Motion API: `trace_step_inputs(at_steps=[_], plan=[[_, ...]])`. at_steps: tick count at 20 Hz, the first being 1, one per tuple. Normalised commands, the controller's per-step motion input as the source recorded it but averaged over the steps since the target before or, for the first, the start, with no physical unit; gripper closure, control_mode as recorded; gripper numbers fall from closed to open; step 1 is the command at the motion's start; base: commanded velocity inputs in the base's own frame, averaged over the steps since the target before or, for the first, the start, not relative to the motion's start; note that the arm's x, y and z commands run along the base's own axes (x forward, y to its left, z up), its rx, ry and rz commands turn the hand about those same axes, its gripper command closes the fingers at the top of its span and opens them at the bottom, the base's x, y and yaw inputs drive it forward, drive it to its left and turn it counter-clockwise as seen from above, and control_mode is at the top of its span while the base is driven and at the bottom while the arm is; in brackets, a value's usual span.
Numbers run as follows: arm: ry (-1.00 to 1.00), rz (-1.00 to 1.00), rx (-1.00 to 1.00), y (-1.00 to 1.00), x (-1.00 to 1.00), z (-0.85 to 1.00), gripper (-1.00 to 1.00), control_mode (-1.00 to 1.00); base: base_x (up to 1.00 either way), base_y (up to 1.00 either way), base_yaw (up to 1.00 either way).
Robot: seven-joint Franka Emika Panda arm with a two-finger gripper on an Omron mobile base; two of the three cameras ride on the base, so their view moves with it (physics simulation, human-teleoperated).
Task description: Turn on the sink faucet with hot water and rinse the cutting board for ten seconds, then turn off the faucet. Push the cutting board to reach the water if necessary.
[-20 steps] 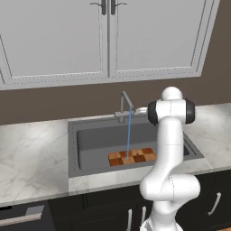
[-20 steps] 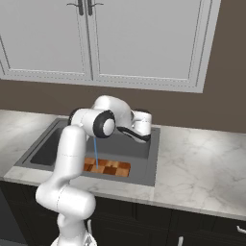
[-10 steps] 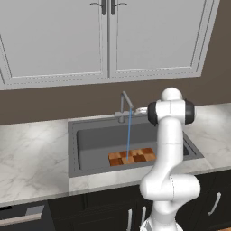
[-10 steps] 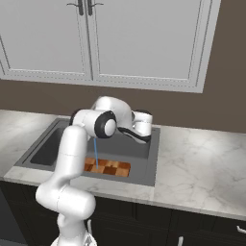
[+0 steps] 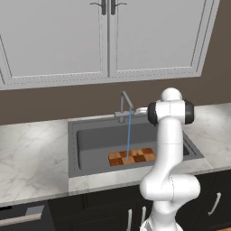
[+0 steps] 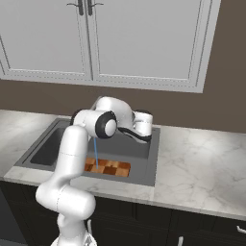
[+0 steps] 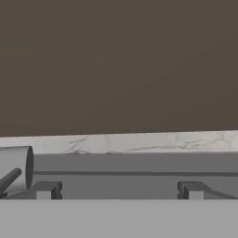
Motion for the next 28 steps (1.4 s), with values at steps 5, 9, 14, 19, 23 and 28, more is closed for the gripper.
trace_step_inputs(at_steps=[5, 9, 14, 19, 23, 28], plan=[[0.00, 0.00, 0.00, 0.00, 0.00, 0.00, -1.00, -1.00, 0.00, 0.00, 0.00], [0.00, 0.00, 0.00, 0.00, 0.00, 0.04, -1.00, -1.00, 0.00, 0.00, 0.00], [0.00, 0.00, 0.00, 0.00, 0.00, 0.07, -1.00, -1.00, 0.00, 0.00, 0.00], [0.00, 0.00, 0.00, 0.00, 0.00, 0.05, -1.00, -1.00, 0.00, 0.00, 0.00], [0.00, 0.00, 0.00, 0.00, 0.00, 0.00, -1.00, -1.00, 0.00, 0.00, 0.00], [0.00, 0.00, 0.00, 0.01, 0.00, 0.00, -1.00, -1.00, 0.00, 0.00, 0.00]])
